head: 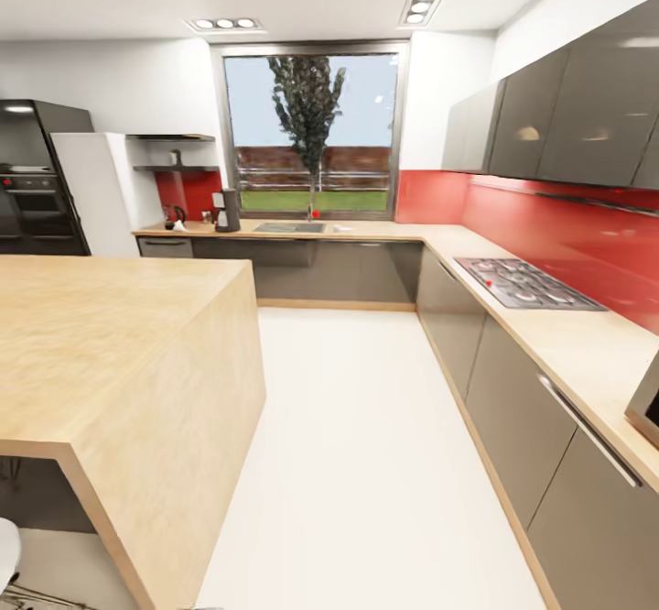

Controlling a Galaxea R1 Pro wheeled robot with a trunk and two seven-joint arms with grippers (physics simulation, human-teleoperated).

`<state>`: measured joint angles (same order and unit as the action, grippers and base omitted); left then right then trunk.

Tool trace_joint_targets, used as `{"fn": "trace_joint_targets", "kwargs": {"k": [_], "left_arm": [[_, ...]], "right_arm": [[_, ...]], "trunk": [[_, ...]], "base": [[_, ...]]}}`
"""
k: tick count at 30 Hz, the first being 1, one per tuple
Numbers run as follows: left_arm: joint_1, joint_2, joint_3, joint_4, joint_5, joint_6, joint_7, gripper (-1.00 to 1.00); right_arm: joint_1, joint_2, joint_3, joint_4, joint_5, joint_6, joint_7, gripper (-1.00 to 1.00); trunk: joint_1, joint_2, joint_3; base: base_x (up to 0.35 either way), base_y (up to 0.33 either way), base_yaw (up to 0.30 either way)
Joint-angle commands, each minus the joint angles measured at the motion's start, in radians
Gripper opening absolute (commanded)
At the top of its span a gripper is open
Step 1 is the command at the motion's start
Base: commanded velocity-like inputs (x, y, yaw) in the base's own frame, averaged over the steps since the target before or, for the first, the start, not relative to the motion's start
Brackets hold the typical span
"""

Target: Set up a coffee station on the kitchen countertop: keep the coffee maker on the countertop, move the bottle of coffee from the kitchen shelf to the counter next to the coffee maker, place a paper coffee filter on top of the coffee maker, put the saucer next to the coffee maker with the coffee cup on the saucer, and place the electric kettle next to the coffee maker.

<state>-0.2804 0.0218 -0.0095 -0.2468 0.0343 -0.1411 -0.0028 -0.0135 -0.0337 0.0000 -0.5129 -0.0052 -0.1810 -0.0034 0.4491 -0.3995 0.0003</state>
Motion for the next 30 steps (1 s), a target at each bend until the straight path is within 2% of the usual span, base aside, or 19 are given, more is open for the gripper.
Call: {"fn": "trace_joint_targets", "kwargs": {"k": [1,22,30], "left_arm": [[0.000,0.000,-0.001,0.001,0.004,-0.006,0.000,1.00],[0.000,0.003,0.000,0.001,0.004,-0.020,0.000,1.00],[0.000,0.004,0.002,0.001,0.004,-0.021,0.001,1.00]], "right_arm": [[0.000,0.000,0.000,0.001,-0.001,-0.003,0.000,1.00],[0.000,0.000,0.000,0.002,-0.002,-0.003,0.000,1.00],[0.000,0.000,0.000,0.003,-0.001,-0.003,0.000,1.00]], "trunk": [[0.001,0.000,0.000],[0.001,0.000,-0.029],[0.001,0.000,-0.031]], "base": [[0.334,0.000,0.000],[0.337,0.000,0.000],[0.338,0.000,0.000]]}}
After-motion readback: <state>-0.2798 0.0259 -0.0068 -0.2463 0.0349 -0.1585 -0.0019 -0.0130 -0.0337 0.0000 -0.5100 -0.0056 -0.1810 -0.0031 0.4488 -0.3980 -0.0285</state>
